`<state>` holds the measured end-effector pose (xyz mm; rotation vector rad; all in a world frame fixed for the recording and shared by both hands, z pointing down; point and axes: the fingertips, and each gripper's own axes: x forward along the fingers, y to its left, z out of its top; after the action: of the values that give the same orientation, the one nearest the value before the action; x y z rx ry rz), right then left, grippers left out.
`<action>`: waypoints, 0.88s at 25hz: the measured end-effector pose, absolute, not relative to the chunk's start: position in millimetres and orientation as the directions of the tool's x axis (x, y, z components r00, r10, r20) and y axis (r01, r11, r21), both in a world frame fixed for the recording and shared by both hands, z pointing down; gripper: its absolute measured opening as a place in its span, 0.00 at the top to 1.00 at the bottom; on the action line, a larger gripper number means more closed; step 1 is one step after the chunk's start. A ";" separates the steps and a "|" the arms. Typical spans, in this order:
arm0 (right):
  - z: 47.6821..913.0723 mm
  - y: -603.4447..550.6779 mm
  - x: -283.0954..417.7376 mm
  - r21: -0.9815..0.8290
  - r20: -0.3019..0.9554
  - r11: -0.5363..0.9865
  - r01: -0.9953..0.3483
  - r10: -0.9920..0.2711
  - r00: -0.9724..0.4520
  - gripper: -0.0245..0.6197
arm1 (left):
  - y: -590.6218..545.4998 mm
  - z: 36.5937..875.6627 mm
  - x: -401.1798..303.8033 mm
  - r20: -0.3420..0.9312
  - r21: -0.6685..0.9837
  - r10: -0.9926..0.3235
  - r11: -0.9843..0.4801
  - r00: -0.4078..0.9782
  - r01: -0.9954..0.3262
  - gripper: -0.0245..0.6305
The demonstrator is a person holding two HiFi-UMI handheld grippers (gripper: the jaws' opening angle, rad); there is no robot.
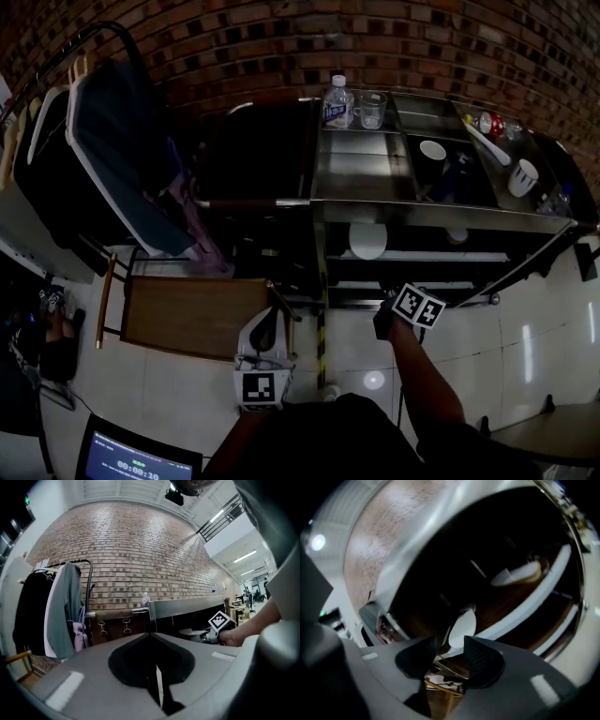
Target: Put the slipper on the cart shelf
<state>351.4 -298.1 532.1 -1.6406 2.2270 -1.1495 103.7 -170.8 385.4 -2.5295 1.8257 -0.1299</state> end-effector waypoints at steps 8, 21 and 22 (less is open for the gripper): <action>424.8 -218.6 314.6 0.096 0.156 0.404 -0.910 -0.909 -0.387 0.96 | -178.5 369.9 115.9 0.017 -0.058 -0.949 -0.317 0.316 -0.947 0.94; 409.1 -171.7 323.7 0.218 0.108 0.304 -0.927 -0.952 -0.286 0.96 | -174.4 374.1 140.3 0.013 -0.048 -0.933 -0.359 0.359 -0.932 0.94; 409.9 -171.5 323.4 0.197 0.106 0.305 -0.932 -0.951 -0.289 0.96 | -173.9 373.8 140.6 0.013 -0.042 -0.933 -0.360 0.360 -0.932 0.94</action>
<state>323.4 -171.5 409.9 -1.9750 2.6947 0.1632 140.6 -173.9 373.8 -2.5684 1.7614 -0.0535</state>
